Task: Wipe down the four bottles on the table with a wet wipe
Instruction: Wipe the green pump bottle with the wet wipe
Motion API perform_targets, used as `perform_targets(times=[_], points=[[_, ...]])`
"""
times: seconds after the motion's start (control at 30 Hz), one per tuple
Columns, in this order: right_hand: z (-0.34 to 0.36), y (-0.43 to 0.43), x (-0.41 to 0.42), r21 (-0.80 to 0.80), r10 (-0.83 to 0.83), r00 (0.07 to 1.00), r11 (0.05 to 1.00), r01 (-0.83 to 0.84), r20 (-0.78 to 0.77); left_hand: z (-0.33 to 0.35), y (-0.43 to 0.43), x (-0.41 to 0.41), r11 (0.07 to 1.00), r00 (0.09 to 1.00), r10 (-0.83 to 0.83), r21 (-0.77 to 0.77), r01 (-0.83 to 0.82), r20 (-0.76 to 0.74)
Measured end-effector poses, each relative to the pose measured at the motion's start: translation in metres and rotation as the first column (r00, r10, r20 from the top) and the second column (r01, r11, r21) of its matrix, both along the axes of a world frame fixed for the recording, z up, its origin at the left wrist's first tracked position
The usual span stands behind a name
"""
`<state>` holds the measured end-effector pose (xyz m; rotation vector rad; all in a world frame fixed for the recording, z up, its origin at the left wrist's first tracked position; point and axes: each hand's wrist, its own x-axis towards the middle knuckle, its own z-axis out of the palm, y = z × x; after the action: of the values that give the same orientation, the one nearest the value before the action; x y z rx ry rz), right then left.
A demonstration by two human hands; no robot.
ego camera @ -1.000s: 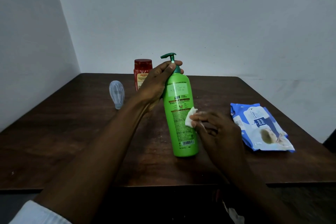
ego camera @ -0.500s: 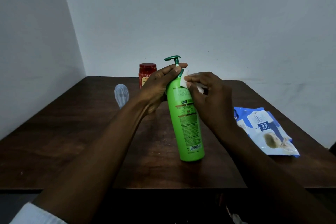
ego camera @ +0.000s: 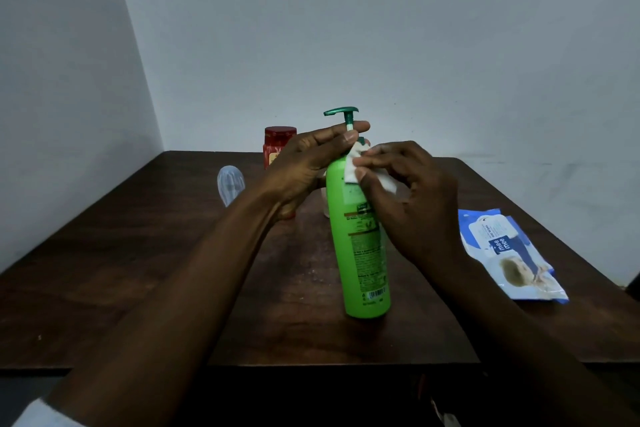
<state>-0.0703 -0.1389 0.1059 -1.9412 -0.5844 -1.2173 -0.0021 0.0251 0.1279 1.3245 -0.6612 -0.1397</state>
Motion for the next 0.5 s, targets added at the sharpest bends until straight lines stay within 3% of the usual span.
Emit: perform_targets(times=[0.1, 0.2, 0.3, 0.4, 0.5], points=[[0.002, -0.008, 0.005, 0.149, 0.055, 0.992, 0.988, -0.039, -0.109, 0.003, 0.000, -0.002, 1.000, 0.999, -0.021, 0.008, 0.021, 0.029], [0.006, -0.017, 0.011, 0.374, 0.256, 0.933, 0.915, -0.150, -0.253, 0.008, 0.000, -0.004, 0.997, 0.996, -0.079, -0.002, 0.079, 0.048], [0.012, -0.022, 0.013, 0.458, 0.387, 0.866, 0.862, -0.218, -0.317, 0.010, 0.002, -0.004, 0.991, 0.988, -0.132, 0.024, 0.130, 0.082], [0.015, -0.021, 0.008, 0.462, 0.406, 0.832, 0.862, -0.211, -0.378, 0.011, 0.004, -0.004, 0.982, 0.972, -0.184, 0.075, 0.175, 0.144], [0.014, -0.018, -0.004, 0.229, 0.153, 0.920, 0.971, -0.072, -0.360, 0.014, 0.004, -0.008, 0.977, 0.958, -0.205, 0.096, 0.189, 0.199]])
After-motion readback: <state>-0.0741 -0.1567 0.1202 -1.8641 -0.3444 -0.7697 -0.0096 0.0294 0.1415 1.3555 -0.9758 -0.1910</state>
